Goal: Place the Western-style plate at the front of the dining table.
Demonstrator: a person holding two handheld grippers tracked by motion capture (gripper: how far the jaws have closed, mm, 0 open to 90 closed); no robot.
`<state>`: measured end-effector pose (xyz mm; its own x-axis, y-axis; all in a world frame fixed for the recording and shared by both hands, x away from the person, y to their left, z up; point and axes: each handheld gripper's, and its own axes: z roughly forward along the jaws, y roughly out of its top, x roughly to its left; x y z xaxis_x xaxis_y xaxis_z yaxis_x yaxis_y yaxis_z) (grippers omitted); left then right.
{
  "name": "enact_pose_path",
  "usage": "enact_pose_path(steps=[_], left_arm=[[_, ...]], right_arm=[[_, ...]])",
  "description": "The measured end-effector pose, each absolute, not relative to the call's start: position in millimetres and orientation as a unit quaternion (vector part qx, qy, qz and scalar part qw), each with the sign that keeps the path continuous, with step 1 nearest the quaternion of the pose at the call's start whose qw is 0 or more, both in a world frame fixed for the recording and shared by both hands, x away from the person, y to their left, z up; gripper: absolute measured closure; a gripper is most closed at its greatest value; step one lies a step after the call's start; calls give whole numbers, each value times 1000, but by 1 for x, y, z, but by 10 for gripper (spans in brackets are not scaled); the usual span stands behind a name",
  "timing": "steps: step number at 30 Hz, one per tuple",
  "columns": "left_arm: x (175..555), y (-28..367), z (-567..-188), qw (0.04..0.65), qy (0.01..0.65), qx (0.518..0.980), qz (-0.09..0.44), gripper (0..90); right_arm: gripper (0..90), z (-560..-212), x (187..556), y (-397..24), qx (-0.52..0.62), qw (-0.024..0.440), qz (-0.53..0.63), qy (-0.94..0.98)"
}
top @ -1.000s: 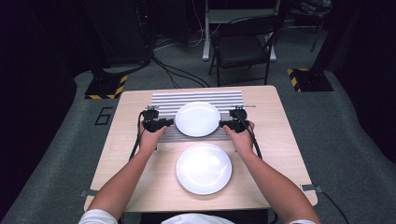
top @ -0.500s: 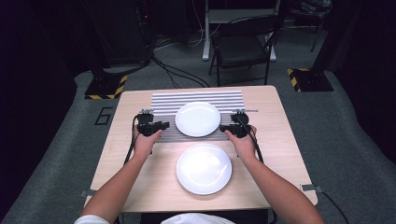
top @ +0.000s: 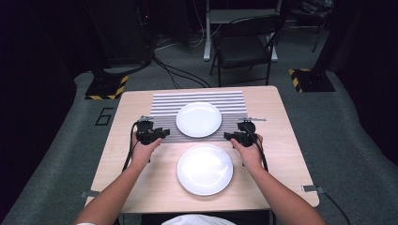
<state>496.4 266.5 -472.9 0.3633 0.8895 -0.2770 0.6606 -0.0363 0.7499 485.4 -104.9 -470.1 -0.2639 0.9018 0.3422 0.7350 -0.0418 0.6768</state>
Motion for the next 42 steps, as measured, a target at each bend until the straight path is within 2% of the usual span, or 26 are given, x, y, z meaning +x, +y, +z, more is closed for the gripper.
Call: enact_pose_path(steps=[6,17,26,42], left_arm=[[485,267,-476,422,540,715,137,541],[461,275,-478,417,517,733,148,506],[445,275,-483,416,507,743,135,489],[436,269,-503,410,485,761,133,504]], right_arm=[[474,-471,472,-110,589,99,407,691],[448,-467,450,-113,557,121,410,712],[416,-475,436,-117,539,119,398,733],[422,-493,430,-125,536,149,383,737]])
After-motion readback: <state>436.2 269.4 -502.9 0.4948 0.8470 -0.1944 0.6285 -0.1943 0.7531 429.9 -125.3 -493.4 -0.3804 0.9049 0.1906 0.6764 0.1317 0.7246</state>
